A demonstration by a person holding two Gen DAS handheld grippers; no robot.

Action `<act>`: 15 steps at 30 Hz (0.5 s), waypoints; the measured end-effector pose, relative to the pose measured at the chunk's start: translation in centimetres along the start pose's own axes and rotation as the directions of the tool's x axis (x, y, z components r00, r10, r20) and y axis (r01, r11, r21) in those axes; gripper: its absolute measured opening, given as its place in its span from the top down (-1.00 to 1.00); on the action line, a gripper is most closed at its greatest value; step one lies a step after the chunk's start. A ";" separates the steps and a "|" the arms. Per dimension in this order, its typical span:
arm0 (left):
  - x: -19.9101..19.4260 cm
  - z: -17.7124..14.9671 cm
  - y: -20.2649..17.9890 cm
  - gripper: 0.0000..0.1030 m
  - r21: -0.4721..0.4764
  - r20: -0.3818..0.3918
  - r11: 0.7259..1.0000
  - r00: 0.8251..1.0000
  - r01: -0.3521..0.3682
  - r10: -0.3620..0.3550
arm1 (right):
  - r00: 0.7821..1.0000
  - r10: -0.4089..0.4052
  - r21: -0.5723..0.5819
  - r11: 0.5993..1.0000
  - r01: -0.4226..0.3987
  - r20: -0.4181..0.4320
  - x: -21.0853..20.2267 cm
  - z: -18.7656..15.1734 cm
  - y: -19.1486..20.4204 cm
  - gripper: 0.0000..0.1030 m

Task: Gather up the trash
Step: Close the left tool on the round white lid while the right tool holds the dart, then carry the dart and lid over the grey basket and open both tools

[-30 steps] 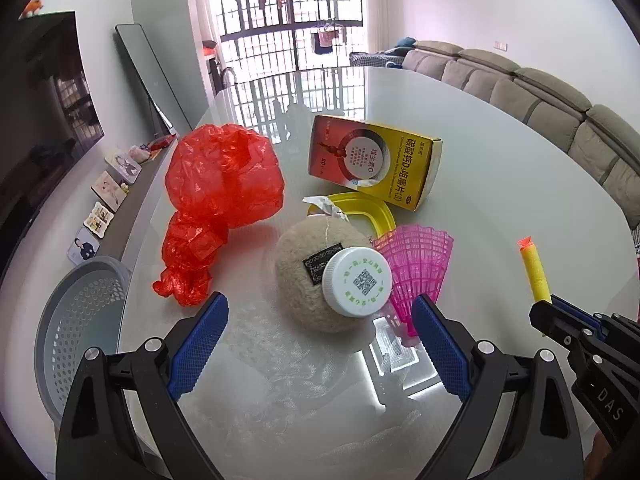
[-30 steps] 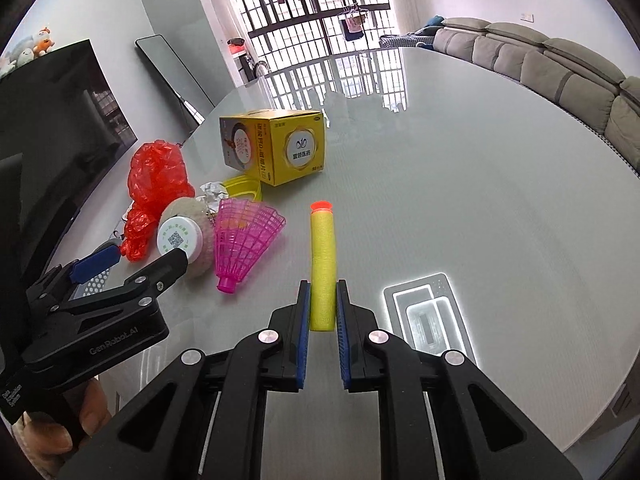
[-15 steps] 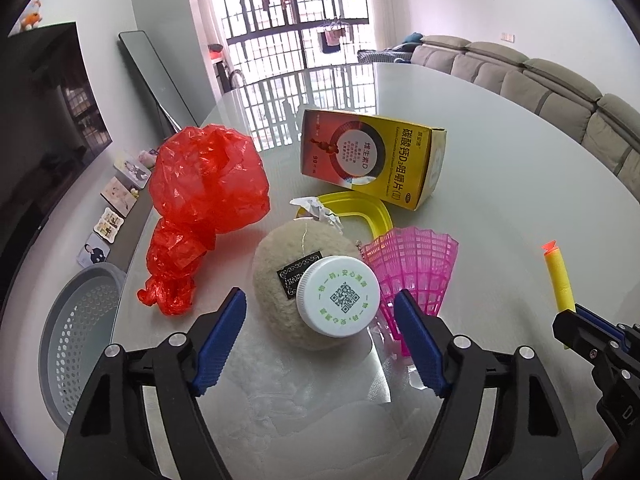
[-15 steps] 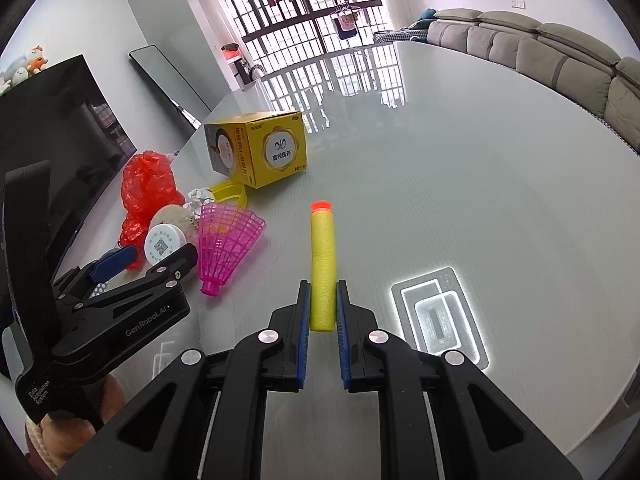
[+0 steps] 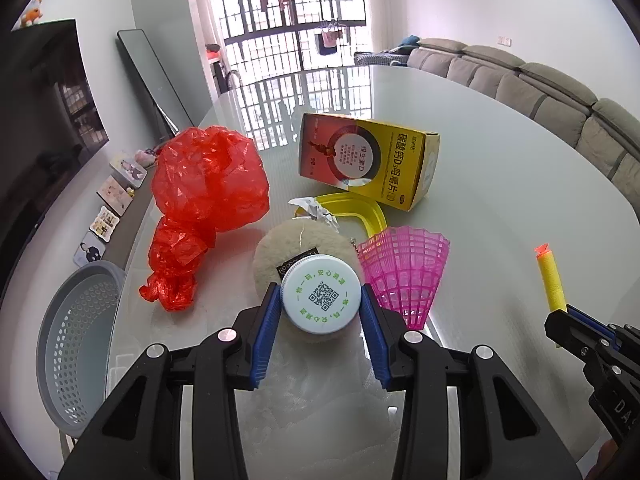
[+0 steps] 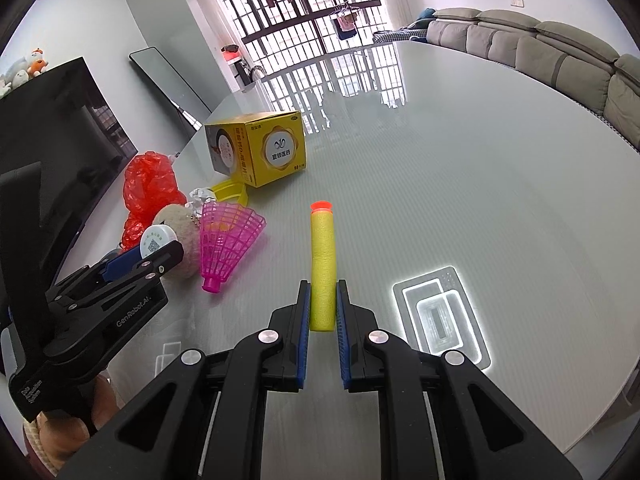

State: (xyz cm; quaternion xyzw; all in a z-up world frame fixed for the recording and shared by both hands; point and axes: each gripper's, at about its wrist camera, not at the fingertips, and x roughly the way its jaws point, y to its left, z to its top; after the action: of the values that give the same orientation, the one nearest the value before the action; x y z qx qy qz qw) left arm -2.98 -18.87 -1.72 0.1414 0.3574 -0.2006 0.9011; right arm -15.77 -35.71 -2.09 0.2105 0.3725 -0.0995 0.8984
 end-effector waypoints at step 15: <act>-2.6 -0.8 4.4 0.23 -0.057 0.030 0.998 0.999 -0.013 0.015 | 0.999 0.034 -0.064 0.997 -0.032 0.031 -1.5 0.1 4.0 0.76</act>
State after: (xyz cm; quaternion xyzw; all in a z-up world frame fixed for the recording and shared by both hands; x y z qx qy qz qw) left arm -3.14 -14.01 0.00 0.1153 0.3484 -0.1862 0.9114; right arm -15.40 -32.22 0.26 0.1862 0.3573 -0.0761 0.9120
